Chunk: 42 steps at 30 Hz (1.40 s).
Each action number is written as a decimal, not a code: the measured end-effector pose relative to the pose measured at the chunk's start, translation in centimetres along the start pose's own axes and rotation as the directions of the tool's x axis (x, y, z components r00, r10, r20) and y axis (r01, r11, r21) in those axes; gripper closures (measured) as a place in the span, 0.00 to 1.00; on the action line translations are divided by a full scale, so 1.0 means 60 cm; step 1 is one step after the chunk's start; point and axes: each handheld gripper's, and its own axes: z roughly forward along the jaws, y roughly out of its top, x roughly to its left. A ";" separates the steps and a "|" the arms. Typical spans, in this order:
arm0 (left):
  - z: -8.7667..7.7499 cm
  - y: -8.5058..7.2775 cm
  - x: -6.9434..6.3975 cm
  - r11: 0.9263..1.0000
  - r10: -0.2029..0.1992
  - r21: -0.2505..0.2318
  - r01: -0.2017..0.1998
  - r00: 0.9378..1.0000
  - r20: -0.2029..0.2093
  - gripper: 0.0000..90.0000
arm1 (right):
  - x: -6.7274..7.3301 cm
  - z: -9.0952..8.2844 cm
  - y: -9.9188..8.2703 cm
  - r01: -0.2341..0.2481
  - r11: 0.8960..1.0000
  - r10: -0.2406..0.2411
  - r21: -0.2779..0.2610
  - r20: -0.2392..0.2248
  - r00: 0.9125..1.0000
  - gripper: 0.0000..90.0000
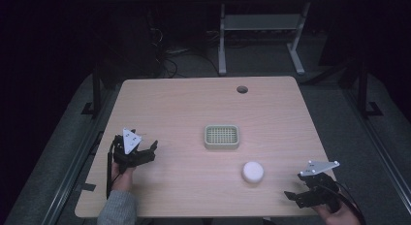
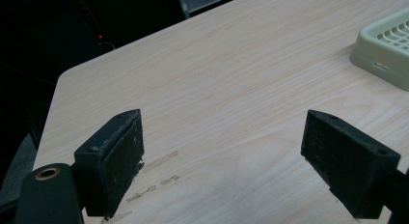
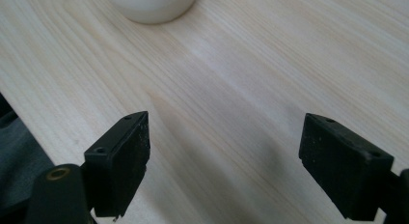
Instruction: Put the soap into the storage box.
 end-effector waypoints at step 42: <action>-0.003 0.000 0.002 1.000 -0.011 -0.007 0.011 1.000 -0.006 0.16 | 0.029 0.001 0.131 0.212 0.967 -0.206 0.139 -0.060 0.977 0.19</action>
